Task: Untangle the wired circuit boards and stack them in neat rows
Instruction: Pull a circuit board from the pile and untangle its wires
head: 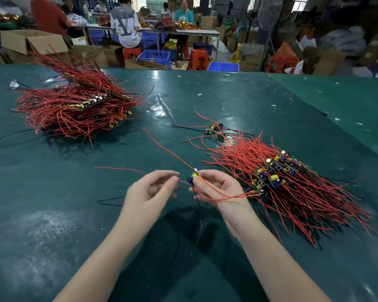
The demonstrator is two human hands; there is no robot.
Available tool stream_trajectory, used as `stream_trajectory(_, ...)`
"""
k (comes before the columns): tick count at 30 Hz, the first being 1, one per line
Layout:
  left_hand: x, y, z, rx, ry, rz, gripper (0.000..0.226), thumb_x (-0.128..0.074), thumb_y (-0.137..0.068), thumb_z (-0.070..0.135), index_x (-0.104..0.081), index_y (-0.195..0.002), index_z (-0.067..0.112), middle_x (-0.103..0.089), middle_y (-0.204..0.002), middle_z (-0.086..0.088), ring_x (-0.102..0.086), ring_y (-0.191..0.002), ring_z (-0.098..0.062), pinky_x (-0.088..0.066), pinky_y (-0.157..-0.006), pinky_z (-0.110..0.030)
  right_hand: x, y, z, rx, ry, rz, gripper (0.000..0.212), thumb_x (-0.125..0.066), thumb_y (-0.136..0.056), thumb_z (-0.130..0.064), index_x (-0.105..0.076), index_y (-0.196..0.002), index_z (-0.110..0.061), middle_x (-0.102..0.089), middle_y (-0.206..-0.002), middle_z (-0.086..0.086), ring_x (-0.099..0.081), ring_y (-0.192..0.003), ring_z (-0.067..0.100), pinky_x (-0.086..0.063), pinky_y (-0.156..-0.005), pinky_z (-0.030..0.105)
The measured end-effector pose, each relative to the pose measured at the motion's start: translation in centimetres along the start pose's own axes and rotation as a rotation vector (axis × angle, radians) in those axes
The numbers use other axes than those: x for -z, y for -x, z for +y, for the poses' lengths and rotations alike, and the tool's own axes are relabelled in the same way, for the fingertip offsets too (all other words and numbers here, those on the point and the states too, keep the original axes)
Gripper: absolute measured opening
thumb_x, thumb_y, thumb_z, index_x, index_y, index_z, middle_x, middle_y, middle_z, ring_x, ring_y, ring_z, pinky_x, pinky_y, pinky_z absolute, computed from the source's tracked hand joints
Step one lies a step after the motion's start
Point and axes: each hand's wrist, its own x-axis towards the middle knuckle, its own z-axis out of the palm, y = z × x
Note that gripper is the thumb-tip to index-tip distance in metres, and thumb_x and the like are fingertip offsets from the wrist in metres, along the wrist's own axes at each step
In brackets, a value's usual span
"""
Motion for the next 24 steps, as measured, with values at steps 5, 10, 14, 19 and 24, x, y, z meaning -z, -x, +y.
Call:
stream_trajectory(5, -1.6, 0.6, 0.2, 0.244, 0.460, -0.118, 0.032, -0.063, -0.079, 0.014, -0.065, -0.107, -0.001, -0.071, -0.102, -0.017, -0.069, -0.089, -0.023, -0.058, -0.079, -0.031, -0.5, 0.0, 0.8, 0.052, 0.039, -0.064, 0.009, -0.072, -0.081, -0.008, -0.074, -0.085, -0.016, -0.074, -0.090, 0.003, -0.067, -0.086, 0.013, -0.053, -0.078, 0.021)
stream_trajectory(10, -1.0, 0.4, 0.0, 0.342, 0.563, -0.123, 0.028, -0.067, -0.072, 0.015, -0.070, -0.098, 0.004, -0.072, -0.094, -0.012, -0.067, -0.078, -0.016, -0.057, -0.071, -0.024, -0.1, -0.2, 0.7, 0.127, 0.194, -0.012, 0.026, -0.075, -0.080, -0.007, -0.067, -0.100, -0.019, -0.071, -0.104, 0.005, -0.065, -0.101, 0.017, -0.053, -0.090, 0.030)
stream_trajectory(14, -0.7, 0.1, 0.3, 0.430, 0.587, -0.188, 0.018, -0.065, -0.074, 0.016, -0.076, -0.087, 0.011, -0.071, -0.087, -0.008, -0.068, -0.074, -0.014, -0.057, -0.068, -0.025, 0.7, 0.0, -0.1, 0.186, 0.324, -0.138, 0.042, -0.074, -0.081, -0.005, -0.066, -0.112, -0.032, -0.070, -0.104, -0.002, -0.066, -0.101, 0.012, -0.053, -0.092, 0.031)
stream_trajectory(19, -0.6, 0.0, 0.4, 0.491, 0.580, -0.178, 0.025, -0.063, -0.079, 0.012, -0.067, -0.100, -0.001, -0.071, -0.082, -0.008, -0.069, -0.072, -0.014, -0.058, -0.068, -0.025, 0.7, 0.3, 0.0, 0.308, 0.602, -0.161, 0.041, -0.073, -0.077, -0.005, -0.069, -0.105, -0.034, -0.068, -0.102, -0.007, -0.064, -0.095, 0.009, -0.053, -0.087, 0.030)
stream_trajectory(24, -0.7, 0.0, 0.3, 0.535, 0.593, -0.203, 0.018, -0.061, -0.083, 0.011, -0.067, -0.096, -0.001, -0.069, -0.083, -0.011, -0.068, -0.072, -0.014, -0.060, -0.078, -0.033, 0.5, 0.3, 0.5, 0.478, 0.706, -0.108, 0.026, -0.072, -0.077, -0.011, -0.073, -0.099, -0.025, -0.067, -0.096, -0.009, -0.062, -0.092, 0.007, -0.048, -0.078, 0.015)
